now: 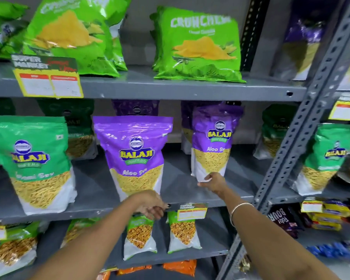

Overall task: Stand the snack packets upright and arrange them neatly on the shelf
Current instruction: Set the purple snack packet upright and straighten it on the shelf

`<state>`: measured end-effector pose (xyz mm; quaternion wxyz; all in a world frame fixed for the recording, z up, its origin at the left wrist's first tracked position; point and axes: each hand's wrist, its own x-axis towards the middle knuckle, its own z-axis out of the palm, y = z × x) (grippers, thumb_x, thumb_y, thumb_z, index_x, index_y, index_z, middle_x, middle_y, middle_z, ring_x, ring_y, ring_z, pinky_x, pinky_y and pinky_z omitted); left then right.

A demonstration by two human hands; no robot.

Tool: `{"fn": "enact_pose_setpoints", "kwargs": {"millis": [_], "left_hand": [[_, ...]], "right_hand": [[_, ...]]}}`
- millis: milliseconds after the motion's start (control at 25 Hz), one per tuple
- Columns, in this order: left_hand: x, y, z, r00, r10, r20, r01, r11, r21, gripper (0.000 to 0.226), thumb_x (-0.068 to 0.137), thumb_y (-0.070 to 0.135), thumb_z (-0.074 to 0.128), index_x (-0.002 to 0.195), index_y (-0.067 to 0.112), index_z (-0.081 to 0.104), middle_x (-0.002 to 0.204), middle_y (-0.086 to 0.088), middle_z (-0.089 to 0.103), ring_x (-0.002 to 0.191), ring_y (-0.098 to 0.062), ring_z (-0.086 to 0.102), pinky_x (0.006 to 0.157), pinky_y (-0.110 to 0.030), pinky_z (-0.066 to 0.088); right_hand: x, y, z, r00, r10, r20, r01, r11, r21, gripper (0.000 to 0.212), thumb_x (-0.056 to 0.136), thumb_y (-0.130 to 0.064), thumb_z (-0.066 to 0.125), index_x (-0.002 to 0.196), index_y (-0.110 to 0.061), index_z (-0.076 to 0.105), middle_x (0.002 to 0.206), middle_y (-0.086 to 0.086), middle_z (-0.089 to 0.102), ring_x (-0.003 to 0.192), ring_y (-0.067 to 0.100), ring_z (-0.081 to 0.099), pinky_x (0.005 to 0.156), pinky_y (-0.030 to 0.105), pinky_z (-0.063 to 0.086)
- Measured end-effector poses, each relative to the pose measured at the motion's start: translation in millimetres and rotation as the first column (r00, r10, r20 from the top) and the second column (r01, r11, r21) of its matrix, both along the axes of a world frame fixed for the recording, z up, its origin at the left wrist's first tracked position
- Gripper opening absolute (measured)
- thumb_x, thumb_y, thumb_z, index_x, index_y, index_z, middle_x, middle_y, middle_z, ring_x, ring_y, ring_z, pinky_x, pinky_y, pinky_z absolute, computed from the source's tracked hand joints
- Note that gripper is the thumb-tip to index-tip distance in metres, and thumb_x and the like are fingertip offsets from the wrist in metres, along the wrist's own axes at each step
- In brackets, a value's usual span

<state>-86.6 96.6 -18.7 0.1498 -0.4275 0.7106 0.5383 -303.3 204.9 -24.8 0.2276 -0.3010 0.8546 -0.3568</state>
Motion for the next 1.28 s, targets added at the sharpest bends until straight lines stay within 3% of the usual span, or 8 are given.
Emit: {"fn": "enact_pose_setpoints", "kwargs": {"millis": [120, 200, 320, 440, 600, 760, 880, 1280], "left_hand": [[-72.9, 13.6, -5.8, 0.926, 0.248, -0.284, -0.290, 0.950, -0.117, 0.011, 0.086, 0.016, 0.061, 0.082, 0.015, 0.051, 0.063, 0.005, 0.063, 0.049, -0.004, 0.058, 0.045, -0.017, 0.043], [-119.3, 11.8, -9.9, 0.832, 0.348, -0.433, -0.455, 0.873, -0.173, 0.038, 0.077, 0.015, 0.072, 0.107, 0.001, 0.055, 0.087, -0.004, 0.060, 0.078, -0.016, 0.057, 0.057, -0.020, 0.044], [-168.9, -15.1, -44.2, 0.758, 0.383, -0.528, -0.527, 0.837, -0.149, 0.102, 0.043, 0.045, 0.087, 0.126, 0.001, 0.047, 0.129, -0.011, 0.057, 0.116, -0.027, 0.056, 0.096, -0.043, 0.049], [-185.4, -25.3, -75.7, 0.758, 0.412, -0.505, -0.533, 0.838, -0.116, 0.077, 0.034, 0.043, 0.085, 0.098, 0.013, 0.055, 0.117, -0.019, 0.066, 0.108, -0.034, 0.063, 0.096, -0.054, 0.048], [-171.5, 26.9, -26.3, 0.768, 0.432, -0.472, -0.586, 0.772, -0.247, 0.036, 0.061, 0.012, 0.083, 0.072, 0.018, 0.049, 0.097, -0.018, 0.066, 0.089, -0.028, 0.063, 0.080, -0.037, 0.050], [-157.3, 51.1, -16.6, 0.845, 0.354, -0.400, -0.497, 0.797, -0.344, 0.035, 0.067, 0.014, 0.080, 0.086, 0.011, 0.051, 0.107, -0.015, 0.067, 0.097, -0.026, 0.063, 0.084, -0.036, 0.050], [-147.7, 63.3, -14.8, 0.871, 0.327, -0.368, -0.459, 0.809, -0.367, 0.044, 0.069, 0.014, 0.078, 0.103, 0.000, 0.054, 0.117, -0.019, 0.065, 0.109, -0.031, 0.061, 0.088, -0.036, 0.048], [-138.0, 81.8, -13.7, 0.874, 0.318, -0.367, -0.452, 0.809, -0.375, 0.036, 0.070, 0.018, 0.078, 0.088, 0.010, 0.048, 0.113, -0.016, 0.067, 0.095, -0.024, 0.061, 0.076, -0.031, 0.047]], "right_hand": [[-61.7, 15.3, -4.0, 0.997, -0.056, -0.045, 0.057, 0.998, 0.036, 0.047, 0.072, -0.026, 0.075, 0.056, -0.025, 0.031, 0.091, 0.007, 0.049, 0.088, 0.017, 0.047, 0.078, 0.029, 0.040], [-101.5, 16.2, -10.5, 0.998, -0.058, 0.023, 0.059, 0.998, -0.008, 0.045, 0.067, -0.021, 0.079, 0.060, -0.020, 0.034, 0.098, 0.007, 0.050, 0.094, 0.019, 0.050, 0.081, 0.035, 0.048], [-138.1, 1.3, -26.7, 0.977, 0.055, 0.204, -0.022, 0.987, -0.162, 0.067, 0.060, -0.011, 0.083, 0.116, -0.006, 0.047, 0.132, 0.012, 0.049, 0.117, 0.026, 0.052, 0.089, 0.036, 0.054], [-144.8, -9.2, -28.2, 0.911, 0.241, 0.335, -0.146, 0.947, -0.286, 0.072, 0.065, 0.010, 0.076, 0.128, 0.004, 0.042, 0.132, 0.019, 0.055, 0.108, 0.023, 0.056, 0.068, 0.013, 0.056], [-139.2, -1.7, -27.0, 0.901, 0.287, 0.326, -0.192, 0.936, -0.295, 0.071, 0.061, 0.004, 0.080, 0.125, 0.000, 0.049, 0.128, 0.016, 0.060, 0.112, 0.026, 0.059, 0.089, 0.031, 0.051], [-124.1, 26.0, -27.1, 0.897, 0.298, 0.327, -0.203, 0.934, -0.295, 0.069, 0.063, 0.004, 0.079, 0.124, 0.001, 0.049, 0.127, 0.015, 0.059, 0.111, 0.021, 0.056, 0.090, 0.030, 0.051], [-114.5, 42.6, -28.7, 0.917, 0.251, 0.310, -0.167, 0.947, -0.274, 0.073, 0.056, -0.008, 0.086, 0.122, -0.005, 0.052, 0.127, 0.012, 0.062, 0.117, 0.026, 0.057, 0.102, 0.043, 0.047], [-99.9, 64.7, -23.6, 0.922, 0.250, 0.296, -0.173, 0.949, -0.263, 0.073, 0.060, -0.009, 0.084, 0.124, -0.003, 0.051, 0.128, 0.014, 0.061, 0.120, 0.028, 0.056, 0.096, 0.033, 0.047]]}}
